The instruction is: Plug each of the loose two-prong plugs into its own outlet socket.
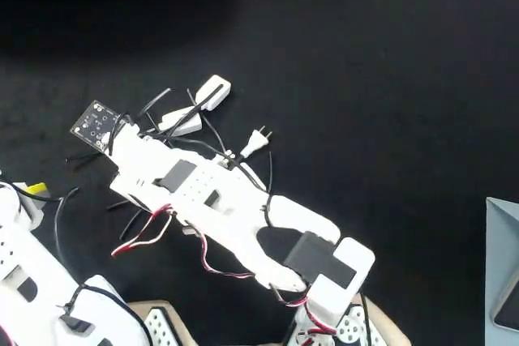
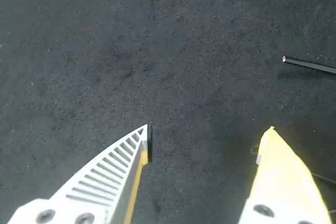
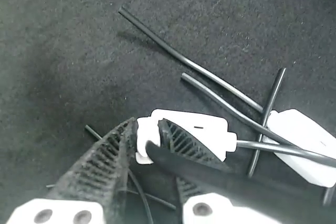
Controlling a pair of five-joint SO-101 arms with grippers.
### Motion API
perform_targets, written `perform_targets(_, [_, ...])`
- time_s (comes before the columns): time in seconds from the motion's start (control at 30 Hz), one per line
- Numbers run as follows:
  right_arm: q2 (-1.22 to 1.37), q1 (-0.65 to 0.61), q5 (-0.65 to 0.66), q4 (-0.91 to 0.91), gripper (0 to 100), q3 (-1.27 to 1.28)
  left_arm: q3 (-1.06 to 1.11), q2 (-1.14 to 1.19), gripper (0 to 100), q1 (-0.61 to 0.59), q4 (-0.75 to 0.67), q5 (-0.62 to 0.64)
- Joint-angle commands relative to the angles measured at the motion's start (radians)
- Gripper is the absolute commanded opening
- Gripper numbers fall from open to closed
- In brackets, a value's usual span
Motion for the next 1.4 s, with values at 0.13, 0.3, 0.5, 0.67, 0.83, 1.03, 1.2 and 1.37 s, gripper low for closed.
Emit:
perform_targets(0.13, [-0.005, 0.038, 0.011, -0.052, 1.3, -0.053, -0.002, -0.023, 32, -0.004, 0.003, 0.005])
perform_targets(0.3, [0.024, 0.052, 0.011, -0.063, 1.3, -0.059, -0.002, -0.023, 32, -0.004, 0.003, 0.005])
perform_targets(0.5, [0.094, 0.066, 0.011, -0.061, 1.3, -0.087, -0.002, -0.023, 32, -0.005, 0.003, 0.005])
perform_targets(0.67, [0.09, 0.055, 0.005, -0.057, 1.3, -0.09, -0.002, -0.023, 32, -0.008, 0.003, 0.005])
perform_targets(0.83, [0.056, 0.017, 0.003, -0.002, 1.2, -0.079, -0.002, -0.023, 32, -0.008, 0.003, 0.003])
perform_targets(1.03, [0.036, 0.018, 0.002, 0.021, 1.2, -0.07, -0.004, -0.023, 32, -0.008, 0.003, 0.003])
perform_targets(1.2, [0.038, 0.021, -0.028, 0.014, 1.3, -0.056, -0.004, -0.023, 32, -0.005, 0.003, 0.005])
perform_targets(1.37, [0.097, 0.021, -0.025, -0.057, 1.2, -0.056, -0.004, -0.023, 32, -0.005, 0.005, 0.005])
